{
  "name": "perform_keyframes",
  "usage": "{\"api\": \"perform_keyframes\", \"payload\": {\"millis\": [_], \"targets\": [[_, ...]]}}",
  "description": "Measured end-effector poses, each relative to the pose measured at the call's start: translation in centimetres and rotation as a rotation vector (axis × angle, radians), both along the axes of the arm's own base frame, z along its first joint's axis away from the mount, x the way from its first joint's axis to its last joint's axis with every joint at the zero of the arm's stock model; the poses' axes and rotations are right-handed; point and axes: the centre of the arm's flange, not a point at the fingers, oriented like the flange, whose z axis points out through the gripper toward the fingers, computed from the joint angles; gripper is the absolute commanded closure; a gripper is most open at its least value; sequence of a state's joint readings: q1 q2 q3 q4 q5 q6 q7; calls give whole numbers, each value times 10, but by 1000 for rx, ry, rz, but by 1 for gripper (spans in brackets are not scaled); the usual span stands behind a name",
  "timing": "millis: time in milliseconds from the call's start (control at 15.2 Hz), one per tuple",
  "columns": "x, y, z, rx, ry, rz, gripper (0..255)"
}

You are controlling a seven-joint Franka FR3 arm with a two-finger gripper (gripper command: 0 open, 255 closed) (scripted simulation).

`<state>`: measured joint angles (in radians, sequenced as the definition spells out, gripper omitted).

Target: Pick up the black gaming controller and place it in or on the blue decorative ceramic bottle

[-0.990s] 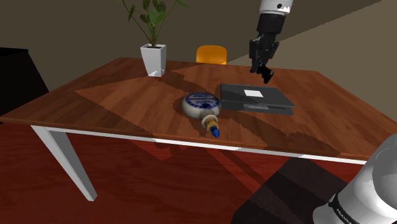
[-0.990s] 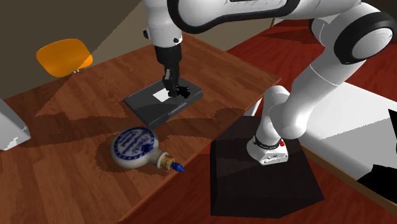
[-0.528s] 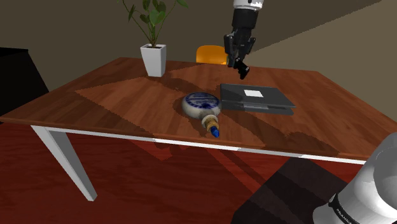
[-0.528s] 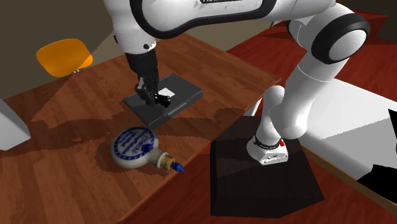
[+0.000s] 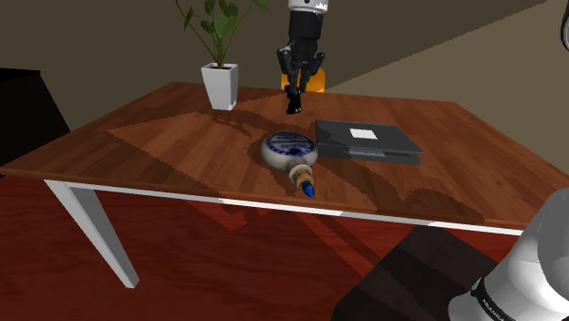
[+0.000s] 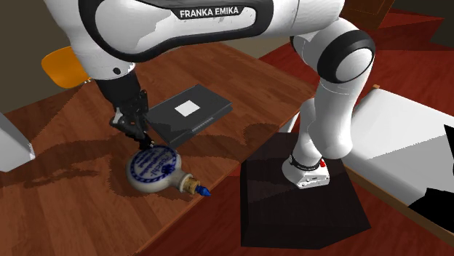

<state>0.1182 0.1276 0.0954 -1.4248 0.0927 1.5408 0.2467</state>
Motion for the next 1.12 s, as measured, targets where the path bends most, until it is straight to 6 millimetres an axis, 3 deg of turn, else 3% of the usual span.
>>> {"api": "perform_keyframes", "payload": {"millis": [132, 264, 1122], "targets": [[24, 15, 3, 0, -1, 1, 255], [31, 25, -2, 1, 0, 0, 255], [33, 29, -69, 1, 0, -1, 255]]}}
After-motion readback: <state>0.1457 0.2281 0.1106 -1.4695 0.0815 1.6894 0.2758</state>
